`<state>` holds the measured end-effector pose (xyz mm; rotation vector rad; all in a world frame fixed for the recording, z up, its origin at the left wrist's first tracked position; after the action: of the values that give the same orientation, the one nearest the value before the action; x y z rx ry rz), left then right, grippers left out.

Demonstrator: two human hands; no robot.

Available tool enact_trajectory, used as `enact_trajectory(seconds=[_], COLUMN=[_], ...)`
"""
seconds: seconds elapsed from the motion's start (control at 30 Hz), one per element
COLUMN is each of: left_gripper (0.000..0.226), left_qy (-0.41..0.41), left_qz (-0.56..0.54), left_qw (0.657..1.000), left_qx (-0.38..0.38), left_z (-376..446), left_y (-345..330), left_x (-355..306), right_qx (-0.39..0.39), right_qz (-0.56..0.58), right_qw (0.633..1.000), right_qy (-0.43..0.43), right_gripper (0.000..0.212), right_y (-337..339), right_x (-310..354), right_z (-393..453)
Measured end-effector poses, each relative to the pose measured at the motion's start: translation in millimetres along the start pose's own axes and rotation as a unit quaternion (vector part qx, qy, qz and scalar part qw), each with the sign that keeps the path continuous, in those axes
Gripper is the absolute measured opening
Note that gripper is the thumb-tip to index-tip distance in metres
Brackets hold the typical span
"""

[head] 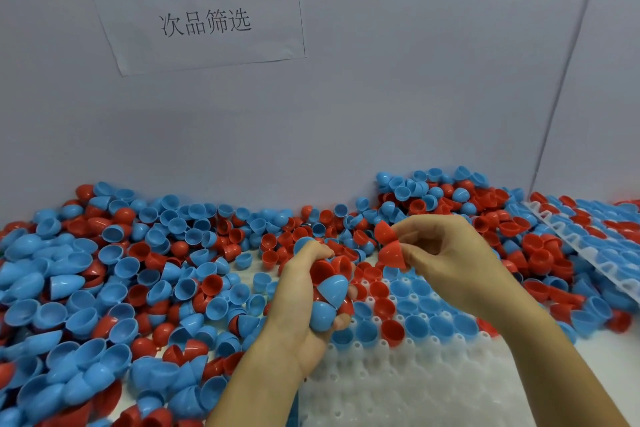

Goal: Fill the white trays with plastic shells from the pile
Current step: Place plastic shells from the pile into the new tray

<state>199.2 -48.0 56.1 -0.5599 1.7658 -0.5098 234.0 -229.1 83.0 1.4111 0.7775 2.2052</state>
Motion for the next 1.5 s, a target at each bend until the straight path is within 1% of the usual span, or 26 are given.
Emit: enact_trajectory(seconds=[0.07, 0.17, 0.27, 0.33, 0.43, 0.57, 0.7, 0.8, 0.93, 1.1, 1.17, 1.2, 1.3, 1.43, 1.5], left_gripper=[0.041, 0.042, 0.041, 0.039, 0.039, 0.038, 0.038, 0.039, 0.039, 0.039, 0.036, 0.031, 0.014, 0.013, 0.019], left_qy=[-0.005, -0.010, -0.016, -0.016, -0.014, -0.014, -0.015, -0.013, -0.008, -0.003, 0.001, 0.002, 0.006, 0.006, 0.008], left_qz=[0.006, 0.009, 0.010, 0.012, 0.015, 0.017, 0.014, 0.011, 0.015, 0.020, 0.017, 0.008, -0.016, -0.021, -0.009], left_qw=[1.000, 1.000, 1.000, 1.000, 1.000, 1.000, 1.000, 1.000, 1.000, 1.000, 1.000, 1.000, 1.000, 1.000, 1.000], left_qx=[0.008, 0.014, 0.017, 0.014, 0.013, 0.009, 0.005, 0.003, 0.005, 0.000, -0.006, -0.010, -0.008, 0.006, -0.001], left_z=[-1, -2, -4, -6, -7, -7, -6, -5, -4, -5, -5, -5, -5, -10, -13], left_y=[-1, -3, -7, -9, -11, -11, -10, -9, -8, -9, -8, -7, -5, -5, -3], left_x=[0, 0, 2, 4, 6, 8, 8, 8, 8, 9, 9, 10, 11, 10, 9], right_qx=[-0.004, -0.020, -0.042, -0.037, -0.003, 0.060, 0.116, 0.170, 0.181, 0.204, 0.186, 0.171, 0.119, 0.074, 0.067], right_qz=[-0.016, -0.070, -0.137, -0.179, -0.243, -0.289, -0.365, -0.394, -0.406, -0.420, -0.415, -0.409, -0.377, -0.263, -0.184], right_qw=[1.000, 0.996, 0.984, 0.974, 0.956, 0.940, 0.910, 0.889, 0.879, 0.870, 0.876, 0.881, 0.909, 0.961, 0.981], right_qy=[-0.009, -0.055, -0.109, -0.137, -0.165, -0.172, -0.155, -0.158, -0.172, -0.159, -0.162, -0.163, -0.132, -0.050, -0.001], right_gripper=[0.021, 0.020, 0.019, 0.021, 0.019, 0.014, 0.021, 0.024, 0.028, 0.029, 0.035, 0.036, 0.028, 0.022, 0.020], right_y=[12, 39, 70, 86, 96, 86, 66, 54, 52, 55, 57, 58, 58, 44, 31], right_x=[-7, -30, -57, -70, -86, -99, -109, -115, -120, -120, -118, -115, -99, -46, -13], right_z=[-6, -18, -28, -34, -40, -39, -29, -27, -26, -26, -27, -28, -25, -14, -9])
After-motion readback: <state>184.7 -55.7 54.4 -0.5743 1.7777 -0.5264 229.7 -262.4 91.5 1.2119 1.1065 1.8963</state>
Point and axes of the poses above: each hand's wrist, its own z-axis towards the middle knuckle, its own y-axis out of the back of the hand, x = y × z, the point moved 2 cm from there along z, towards the middle knuckle, and after that the axes turned 8 degrees about -z, right-handed, at the moved point
